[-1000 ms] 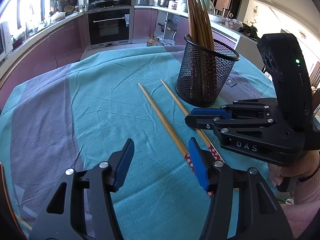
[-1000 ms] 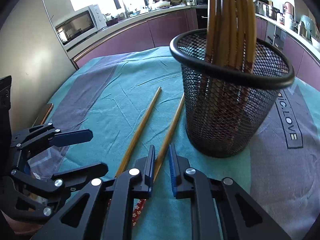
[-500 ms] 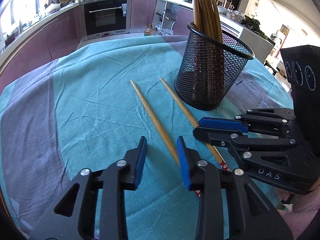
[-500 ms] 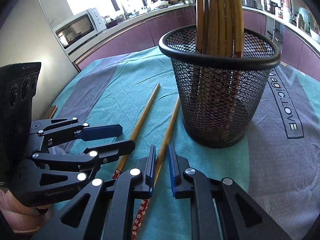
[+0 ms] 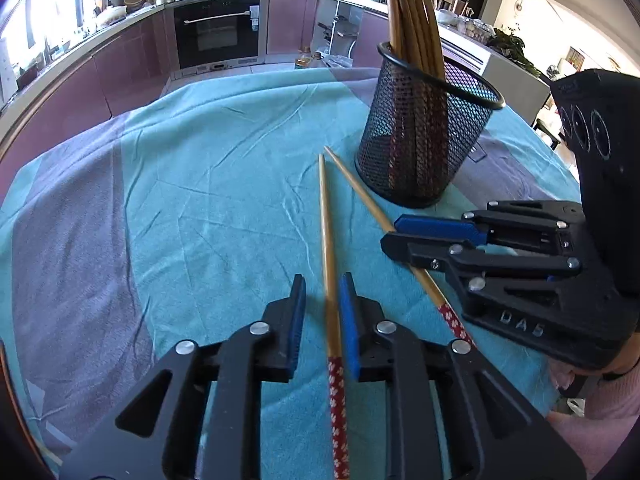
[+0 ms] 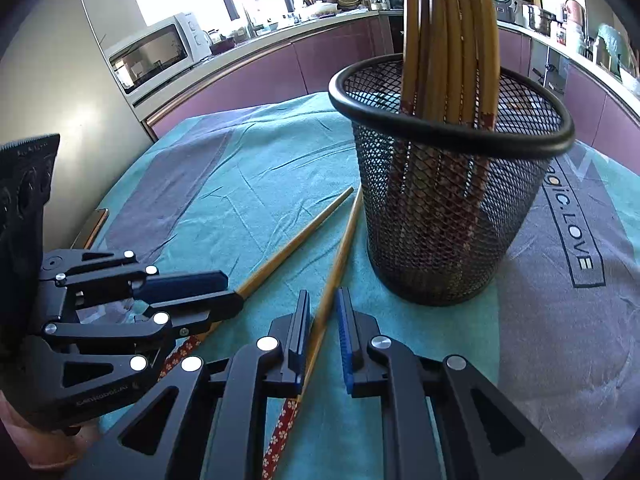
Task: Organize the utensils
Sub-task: 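Close the left tool on one chopstick while the right tool closes on the other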
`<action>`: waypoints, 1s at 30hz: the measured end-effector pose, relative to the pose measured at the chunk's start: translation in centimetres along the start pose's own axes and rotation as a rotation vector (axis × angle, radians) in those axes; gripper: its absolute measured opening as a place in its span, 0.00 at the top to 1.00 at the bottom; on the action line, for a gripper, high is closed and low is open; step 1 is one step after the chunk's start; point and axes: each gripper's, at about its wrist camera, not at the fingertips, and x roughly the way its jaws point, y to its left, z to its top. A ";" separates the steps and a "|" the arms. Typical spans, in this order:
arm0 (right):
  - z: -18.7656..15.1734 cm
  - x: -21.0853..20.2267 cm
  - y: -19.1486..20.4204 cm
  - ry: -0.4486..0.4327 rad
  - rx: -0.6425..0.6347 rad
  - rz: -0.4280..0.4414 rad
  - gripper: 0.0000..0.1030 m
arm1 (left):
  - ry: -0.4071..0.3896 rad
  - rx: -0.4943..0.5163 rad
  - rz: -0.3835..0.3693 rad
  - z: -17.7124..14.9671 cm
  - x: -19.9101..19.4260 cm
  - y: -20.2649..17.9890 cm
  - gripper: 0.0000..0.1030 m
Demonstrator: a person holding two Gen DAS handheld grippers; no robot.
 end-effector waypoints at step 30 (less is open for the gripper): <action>-0.5 -0.3 -0.4 -0.002 0.042 0.071 0.94 | 0.000 -0.055 0.001 0.4 0.6 -0.2 0.93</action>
